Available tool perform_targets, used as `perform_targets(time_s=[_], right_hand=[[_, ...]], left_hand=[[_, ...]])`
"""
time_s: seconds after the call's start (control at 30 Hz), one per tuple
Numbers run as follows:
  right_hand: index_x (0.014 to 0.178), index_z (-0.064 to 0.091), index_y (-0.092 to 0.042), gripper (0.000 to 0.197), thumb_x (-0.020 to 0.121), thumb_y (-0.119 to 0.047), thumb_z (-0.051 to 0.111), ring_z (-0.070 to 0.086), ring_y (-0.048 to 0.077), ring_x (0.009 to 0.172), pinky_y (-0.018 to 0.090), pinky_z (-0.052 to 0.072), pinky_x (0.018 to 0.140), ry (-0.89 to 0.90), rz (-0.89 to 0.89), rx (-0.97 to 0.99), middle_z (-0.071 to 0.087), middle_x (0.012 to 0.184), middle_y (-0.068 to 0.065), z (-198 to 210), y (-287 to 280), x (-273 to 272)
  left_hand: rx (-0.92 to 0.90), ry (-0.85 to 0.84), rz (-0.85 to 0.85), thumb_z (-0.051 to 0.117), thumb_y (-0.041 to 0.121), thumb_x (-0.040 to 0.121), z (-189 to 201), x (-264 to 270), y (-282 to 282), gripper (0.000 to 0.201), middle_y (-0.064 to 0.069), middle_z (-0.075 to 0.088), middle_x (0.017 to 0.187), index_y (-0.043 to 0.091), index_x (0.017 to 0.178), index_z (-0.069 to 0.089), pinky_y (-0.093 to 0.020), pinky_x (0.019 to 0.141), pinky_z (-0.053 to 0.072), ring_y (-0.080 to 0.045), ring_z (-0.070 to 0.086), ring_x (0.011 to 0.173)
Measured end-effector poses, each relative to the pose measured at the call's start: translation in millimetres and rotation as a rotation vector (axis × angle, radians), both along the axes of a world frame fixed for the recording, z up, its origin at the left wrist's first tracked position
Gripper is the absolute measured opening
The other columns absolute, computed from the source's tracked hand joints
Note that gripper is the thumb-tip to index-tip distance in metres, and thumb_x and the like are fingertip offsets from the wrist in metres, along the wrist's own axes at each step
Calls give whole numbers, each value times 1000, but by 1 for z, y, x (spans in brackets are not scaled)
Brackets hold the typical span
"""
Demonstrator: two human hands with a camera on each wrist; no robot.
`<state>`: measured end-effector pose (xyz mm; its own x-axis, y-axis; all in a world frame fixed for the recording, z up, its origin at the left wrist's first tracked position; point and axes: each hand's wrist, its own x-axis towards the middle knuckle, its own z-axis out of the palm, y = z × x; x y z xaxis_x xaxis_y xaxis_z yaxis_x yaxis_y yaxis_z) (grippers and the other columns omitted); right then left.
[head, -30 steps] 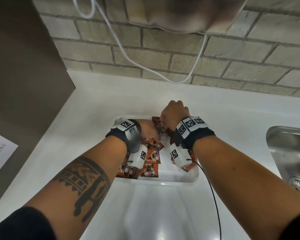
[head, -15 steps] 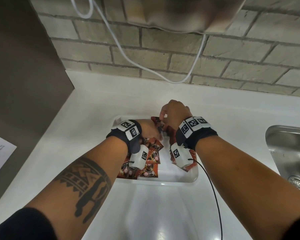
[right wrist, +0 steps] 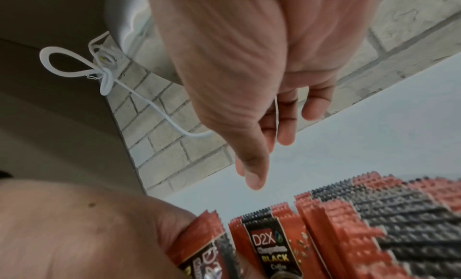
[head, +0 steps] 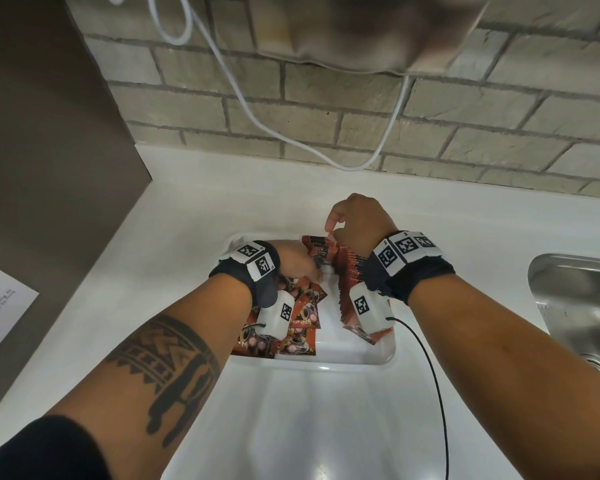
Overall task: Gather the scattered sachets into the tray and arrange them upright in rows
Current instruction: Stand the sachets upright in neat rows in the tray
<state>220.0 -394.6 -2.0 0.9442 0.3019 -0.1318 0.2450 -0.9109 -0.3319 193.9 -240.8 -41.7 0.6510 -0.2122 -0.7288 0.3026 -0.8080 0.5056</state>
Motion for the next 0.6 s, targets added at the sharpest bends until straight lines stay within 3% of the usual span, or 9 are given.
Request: perform_targets(time_s=[0.13, 0.2, 0.27, 0.37, 0.53, 0.6], right_hand=[[84, 71, -27, 12, 82, -14, 73, 59, 10, 89, 21, 43, 69, 47, 4, 80, 53, 80, -18, 4, -5, -5], [91, 74, -21, 9, 83, -19, 75, 60, 10, 86, 16, 40, 63, 130, 38, 115, 61, 81, -16, 6, -5, -10], [96, 74, -20, 15, 82, -24, 78, 61, 8, 85, 16, 41, 65, 209, 71, 147, 66, 86, -11, 4, -5, -13], [91, 73, -21, 11, 82, -18, 78, 62, 8, 79, 19, 43, 66, 228, 17, 276, 68, 83, -8, 2, -7, -14], [90, 74, -21, 8, 84, -17, 77, 66, 13, 82, 28, 51, 79, 204, -21, 412, 74, 87, 0, 5, -12, -14], [91, 75, -19, 7, 84, -17, 77, 64, 8, 78, 27, 50, 79, 178, -6, 422, 72, 83, -4, 7, -12, -14]], left_hand=[[-117, 33, 60, 73, 23, 92, 5, -3, 5, 22, -8, 69, 90, 3, 99, 69, -26, 60, 53, -22, 65, 74], [-270, 47, 128, 71, 12, 92, 7, -6, 11, 22, -8, 73, 96, -3, 108, 70, -24, 60, 56, -21, 67, 80], [-438, 67, 210, 69, 8, 94, 7, -8, 17, 30, -12, 74, 113, -7, 120, 66, -24, 68, 59, -19, 70, 91], [-590, 61, 276, 70, 6, 92, 11, -12, 21, 37, -12, 72, 120, -3, 127, 62, -29, 83, 61, -19, 70, 108], [-691, -3, 264, 69, 2, 91, 10, -17, 28, 34, -14, 71, 120, -1, 124, 63, -32, 89, 59, -23, 70, 109], [-654, -59, 236, 72, 3, 89, 10, -19, 27, 30, -16, 72, 117, -2, 118, 66, -34, 91, 59, -25, 71, 106]])
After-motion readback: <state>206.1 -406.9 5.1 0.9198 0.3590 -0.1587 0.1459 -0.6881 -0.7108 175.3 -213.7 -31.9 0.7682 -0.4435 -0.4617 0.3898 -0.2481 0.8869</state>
